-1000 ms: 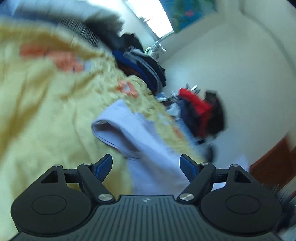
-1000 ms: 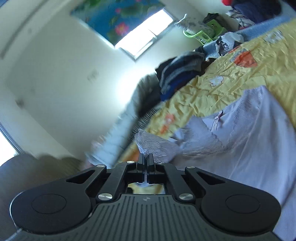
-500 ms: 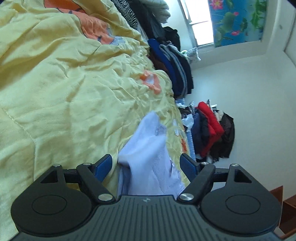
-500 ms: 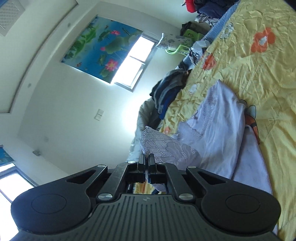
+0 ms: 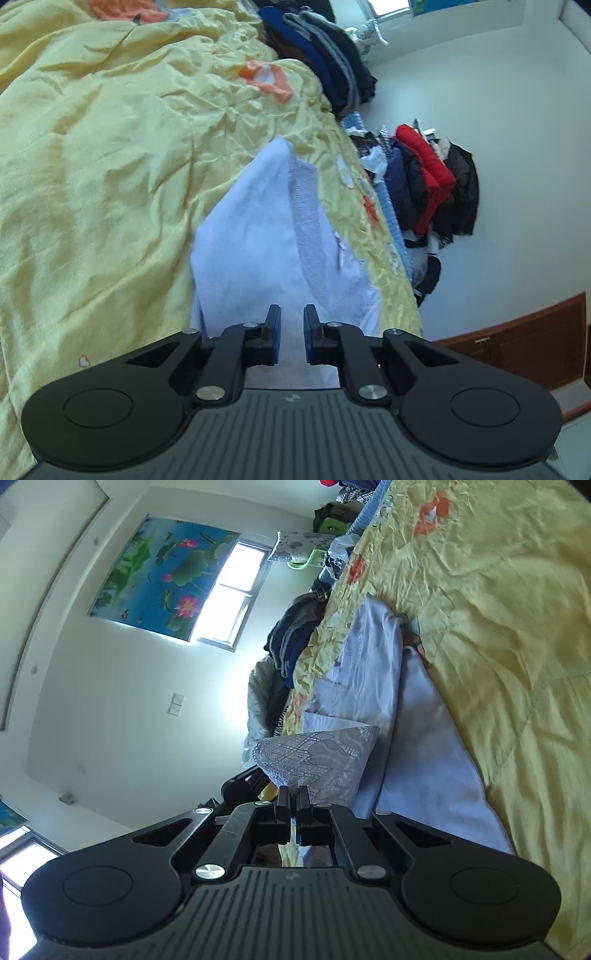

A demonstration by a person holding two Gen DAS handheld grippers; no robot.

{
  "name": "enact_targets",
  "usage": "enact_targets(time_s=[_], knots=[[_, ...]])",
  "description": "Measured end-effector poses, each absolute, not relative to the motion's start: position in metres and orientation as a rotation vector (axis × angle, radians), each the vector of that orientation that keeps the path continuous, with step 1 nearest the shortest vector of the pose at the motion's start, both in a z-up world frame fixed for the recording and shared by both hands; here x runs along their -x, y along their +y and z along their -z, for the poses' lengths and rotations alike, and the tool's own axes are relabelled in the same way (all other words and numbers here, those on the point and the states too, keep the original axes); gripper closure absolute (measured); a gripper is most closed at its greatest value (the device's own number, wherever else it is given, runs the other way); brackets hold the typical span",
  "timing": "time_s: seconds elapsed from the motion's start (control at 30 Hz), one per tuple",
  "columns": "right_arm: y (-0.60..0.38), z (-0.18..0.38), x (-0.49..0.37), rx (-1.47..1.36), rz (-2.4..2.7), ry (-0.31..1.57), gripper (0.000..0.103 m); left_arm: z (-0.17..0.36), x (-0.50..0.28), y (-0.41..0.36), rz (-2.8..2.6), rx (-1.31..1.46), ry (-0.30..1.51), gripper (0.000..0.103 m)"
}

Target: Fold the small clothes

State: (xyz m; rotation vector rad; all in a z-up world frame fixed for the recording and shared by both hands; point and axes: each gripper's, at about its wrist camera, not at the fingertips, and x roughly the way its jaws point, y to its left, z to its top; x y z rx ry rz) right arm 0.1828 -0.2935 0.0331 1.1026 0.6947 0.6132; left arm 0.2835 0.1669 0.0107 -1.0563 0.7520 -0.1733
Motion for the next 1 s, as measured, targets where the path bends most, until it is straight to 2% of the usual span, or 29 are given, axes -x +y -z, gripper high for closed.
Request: enact_targets(time_s=[0.07,0.1,0.13,0.2,0.37,0.43,0.47,0.63,0.8,0.83,0.87,0.9,1.0], knots=[[-0.295,-0.037,-0.182,-1.114,-0.625,0.676,0.098,-0.017,-0.282,0.167,0.167,1.017,0.748,0.077],[-0.296,-0.039,-0.182,-1.114,-0.632,0.673,0.098,-0.021,-0.282,0.167,0.144,0.987,0.744,0.066],[-0.297,-0.040,-0.179,-1.109,-0.634,0.674,0.098,-0.025,-0.284,0.167,0.118,0.942,0.744,0.049],[-0.298,-0.040,-0.176,-1.096,-0.626,0.684,0.098,-0.030,-0.292,0.163,0.092,0.822,0.763,0.040],[-0.303,-0.016,-0.165,-1.105,-0.544,0.754,0.098,-0.033,-0.301,0.135,0.098,0.496,0.826,0.044],[-0.303,-0.003,-0.159,-1.113,-0.507,0.789,0.098,-0.034,-0.298,0.117,0.082,0.304,0.831,0.057],[-0.303,0.003,-0.157,-1.116,-0.491,0.808,0.098,-0.034,-0.297,0.110,0.075,0.226,0.831,0.059],[-0.291,0.028,-0.153,-1.058,-0.422,0.905,0.097,-0.030,-0.290,0.075,0.067,-0.095,0.805,0.060],[-0.285,0.031,-0.146,-0.997,-0.418,0.956,0.089,-0.036,-0.288,0.069,0.071,-0.147,0.816,0.062],[-0.289,0.027,-0.143,-0.999,-0.417,0.942,0.083,-0.039,-0.287,0.071,0.071,-0.133,0.825,0.062],[-0.295,0.022,-0.141,-1.004,-0.412,0.920,0.073,-0.044,-0.283,0.073,0.076,-0.116,0.820,0.062],[-0.301,0.017,-0.140,-1.010,-0.403,0.891,0.070,-0.049,-0.278,0.074,0.093,-0.104,0.801,0.062],[-0.317,-0.003,-0.143,-0.976,-0.381,0.814,0.069,-0.066,-0.261,0.063,0.152,-0.148,0.709,0.062]])
